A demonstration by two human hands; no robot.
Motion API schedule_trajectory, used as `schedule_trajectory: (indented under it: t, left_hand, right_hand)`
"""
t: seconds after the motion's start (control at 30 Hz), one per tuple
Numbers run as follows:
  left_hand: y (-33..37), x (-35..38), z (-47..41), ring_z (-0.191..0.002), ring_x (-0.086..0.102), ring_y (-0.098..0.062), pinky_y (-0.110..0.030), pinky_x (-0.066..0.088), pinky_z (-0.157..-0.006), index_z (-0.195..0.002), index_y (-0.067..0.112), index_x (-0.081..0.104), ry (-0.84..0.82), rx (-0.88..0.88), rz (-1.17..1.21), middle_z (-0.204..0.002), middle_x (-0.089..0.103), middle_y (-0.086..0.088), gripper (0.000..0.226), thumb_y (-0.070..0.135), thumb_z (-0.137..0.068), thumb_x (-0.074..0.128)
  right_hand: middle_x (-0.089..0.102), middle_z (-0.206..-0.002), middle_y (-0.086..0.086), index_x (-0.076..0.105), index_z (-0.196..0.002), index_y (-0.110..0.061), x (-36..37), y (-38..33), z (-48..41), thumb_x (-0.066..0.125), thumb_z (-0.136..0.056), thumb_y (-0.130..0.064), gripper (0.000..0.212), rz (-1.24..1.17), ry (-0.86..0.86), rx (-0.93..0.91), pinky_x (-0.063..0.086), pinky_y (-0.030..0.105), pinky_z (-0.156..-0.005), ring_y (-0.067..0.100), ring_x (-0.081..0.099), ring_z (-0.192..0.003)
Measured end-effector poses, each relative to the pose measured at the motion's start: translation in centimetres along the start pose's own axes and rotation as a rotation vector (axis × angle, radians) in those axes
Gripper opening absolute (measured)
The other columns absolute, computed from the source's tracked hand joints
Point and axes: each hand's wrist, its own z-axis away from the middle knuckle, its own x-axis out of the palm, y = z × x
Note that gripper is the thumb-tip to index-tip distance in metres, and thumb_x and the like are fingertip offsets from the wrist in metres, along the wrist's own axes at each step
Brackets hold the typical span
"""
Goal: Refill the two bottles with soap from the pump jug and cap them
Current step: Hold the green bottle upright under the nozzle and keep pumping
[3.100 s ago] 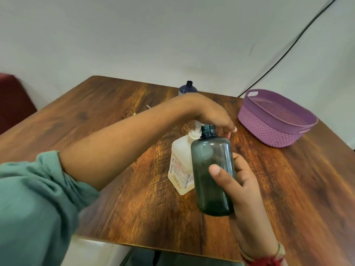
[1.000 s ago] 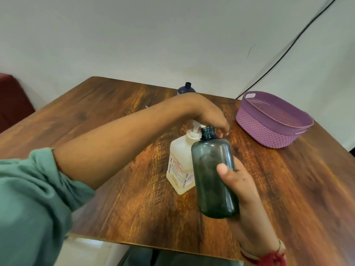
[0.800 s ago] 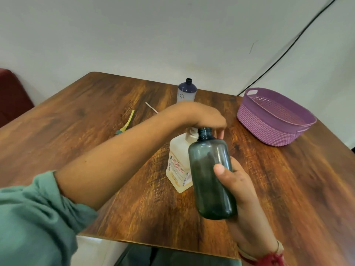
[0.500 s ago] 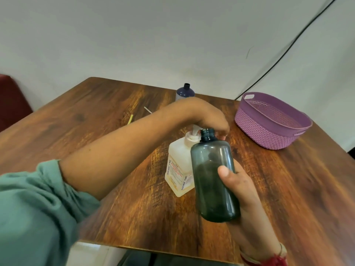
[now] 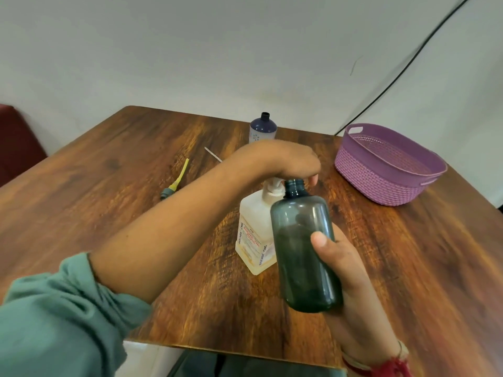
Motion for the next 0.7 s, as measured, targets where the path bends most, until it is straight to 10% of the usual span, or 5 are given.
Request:
schedule_trajectory:
  t: [0.13,0.3,0.5,0.7]
  left_hand:
    - [0.1,0.5,0.8,-0.096,0.051,-0.014,-0.030,0.037,-0.096,-0.107,0.005,0.064,-0.008,-0.004,0.037,-0.087,0.055,0.008,0.033,0.011,-0.098,0.033]
    - [0.9,-0.9,0.6,-0.101,0.046,-0.014,-0.023,0.034,-0.078,-0.121,0.004,0.058,-0.059,-0.022,-0.118,-0.123,0.054,-0.006,0.033,0.017,-0.100,0.035]
    - [-0.3,0.9,0.8,-0.082,0.054,-0.012,-0.027,0.041,-0.082,-0.101,0.009,0.063,0.060,-0.037,0.162,-0.085,0.058,0.003,0.027,0.013,-0.096,0.037]
    - [0.5,-0.4,1.0,-0.102,0.051,-0.019,-0.025,0.038,-0.080,-0.118,0.004,0.059,-0.031,-0.049,-0.055,-0.121,0.057,-0.009,0.034,0.017,-0.099,0.035]
  right_hand:
    - [0.071,-0.096,0.007,0.063,-0.106,-0.018,0.0,0.4,0.1,0.073,-0.055,-0.042,0.057,0.026,0.028,-0.009,0.054,0.028,-0.062,0.021,0.069,-0.083]
    - [0.070,-0.101,0.009,0.065,-0.105,-0.022,-0.2,-0.1,0.2,0.084,-0.040,-0.058,0.076,0.034,0.028,-0.022,0.054,0.027,-0.063,0.022,0.070,-0.087]
    - [0.070,-0.097,0.011,0.061,-0.110,-0.014,-0.1,0.3,0.1,0.074,-0.055,-0.042,0.063,0.030,0.019,0.000,0.053,0.028,-0.061,0.021,0.069,-0.082]
    - [0.071,-0.098,0.006,0.066,-0.097,-0.028,0.1,0.1,0.4,0.074,-0.053,-0.045,0.048,0.081,0.057,-0.052,0.054,0.028,-0.064,0.022,0.070,-0.088]
